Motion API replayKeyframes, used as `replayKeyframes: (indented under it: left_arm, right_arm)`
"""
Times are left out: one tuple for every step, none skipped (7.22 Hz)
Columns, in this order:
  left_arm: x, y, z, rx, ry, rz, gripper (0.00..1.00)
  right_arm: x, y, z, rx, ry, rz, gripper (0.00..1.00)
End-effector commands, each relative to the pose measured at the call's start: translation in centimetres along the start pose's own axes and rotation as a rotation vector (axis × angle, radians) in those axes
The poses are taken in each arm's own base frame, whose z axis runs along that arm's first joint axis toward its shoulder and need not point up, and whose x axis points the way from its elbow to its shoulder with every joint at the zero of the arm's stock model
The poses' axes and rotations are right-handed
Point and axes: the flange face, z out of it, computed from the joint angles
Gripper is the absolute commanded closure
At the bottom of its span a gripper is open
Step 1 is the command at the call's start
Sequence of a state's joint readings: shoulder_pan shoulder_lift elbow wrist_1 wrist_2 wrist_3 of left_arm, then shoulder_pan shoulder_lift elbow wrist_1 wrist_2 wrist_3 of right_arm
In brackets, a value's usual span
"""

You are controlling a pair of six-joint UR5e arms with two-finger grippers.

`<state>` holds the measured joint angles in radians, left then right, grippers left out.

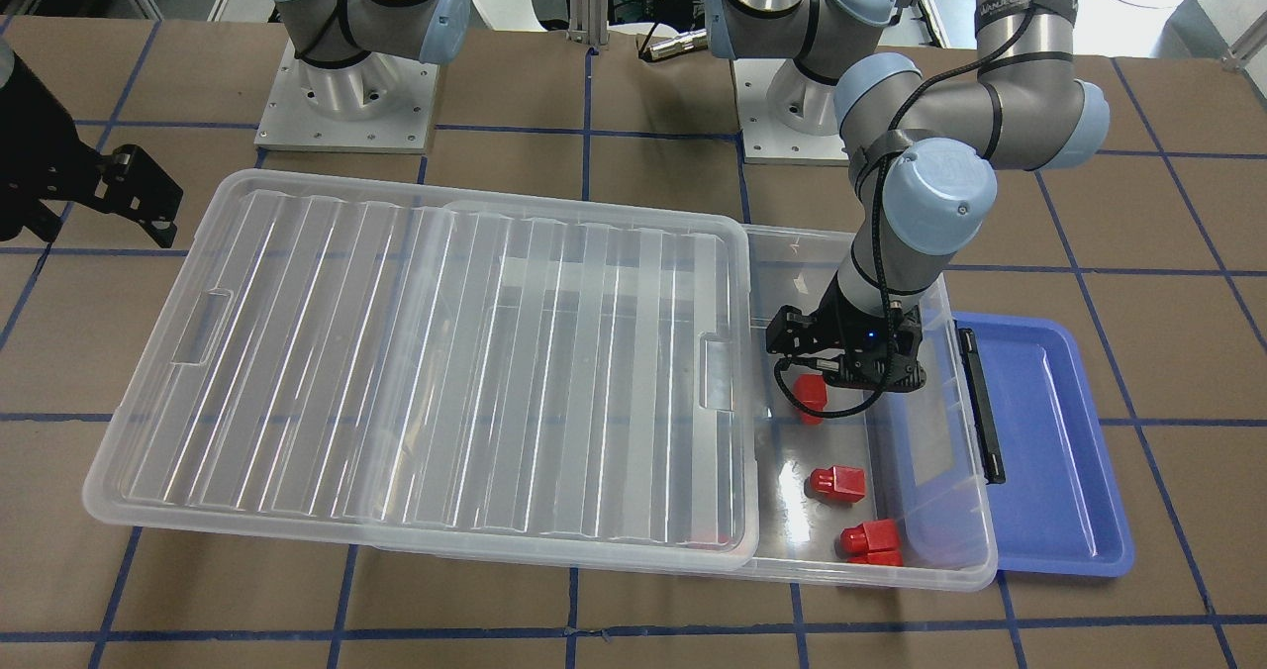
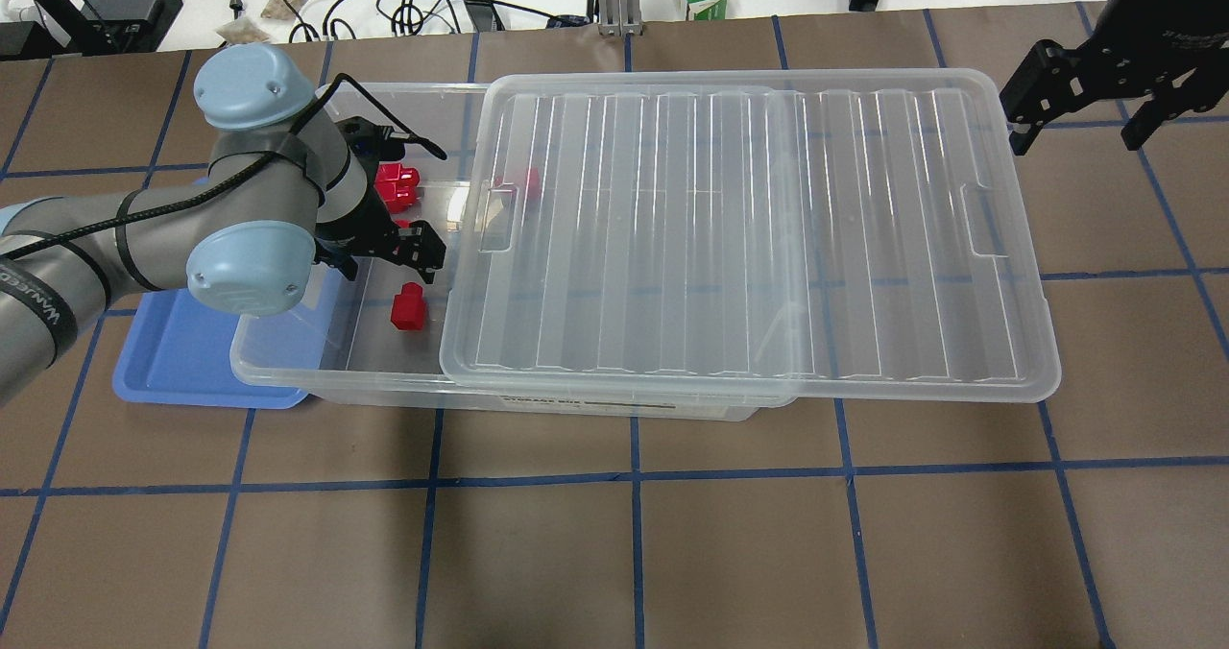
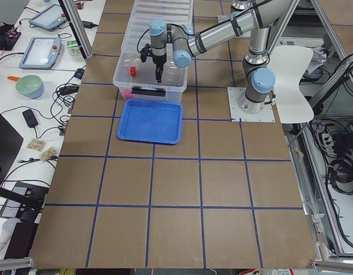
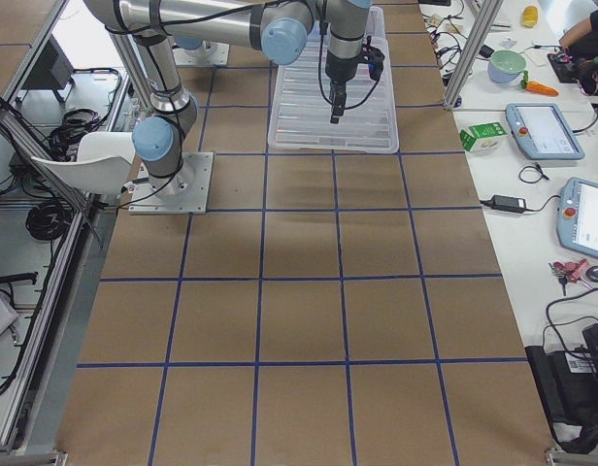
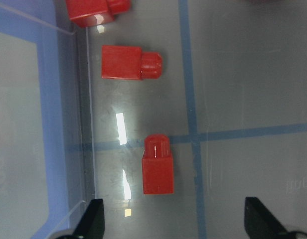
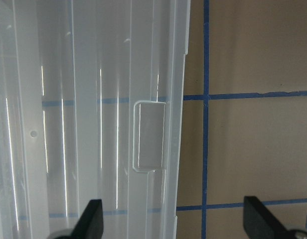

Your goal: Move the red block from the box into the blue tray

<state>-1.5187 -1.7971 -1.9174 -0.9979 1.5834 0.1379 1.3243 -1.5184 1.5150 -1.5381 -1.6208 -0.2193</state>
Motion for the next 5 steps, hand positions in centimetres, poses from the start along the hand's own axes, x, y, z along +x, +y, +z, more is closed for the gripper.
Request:
replayKeyframes:
  left_arm:
    - [0.0, 0.0, 1.6, -0.009, 0.003, -0.001, 0.0]
    - [-0.2, -0.2, 3.3, -0.035, 0.004, -0.002, 0.0]
    - [-0.8, -0.3, 4.3, -0.047, 0.007, -0.019, 0.0]
    - [-1.1, -0.4, 5.1, -0.059, 0.011, -0.025, 0.0]
    - [-1.1, -0.2, 5.9, -0.076, 0.015, -0.025, 0.0]
  right_arm:
    - [0.0, 0.1, 0.0, 0.001, 0.003, 0.001, 0.0]
    - [-0.1, 0.0, -0.1, 0.003, 0.001, 0.001, 0.0]
    - [-0.1, 0.1, 0.0, 0.002, 0.001, 0.001, 0.0]
    - [-0.1, 0.1, 0.0, 0.002, 0.001, 0.001, 0.0]
    - [0.0, 0.0, 0.1, -0.002, 0.002, 0.0, 0.0]
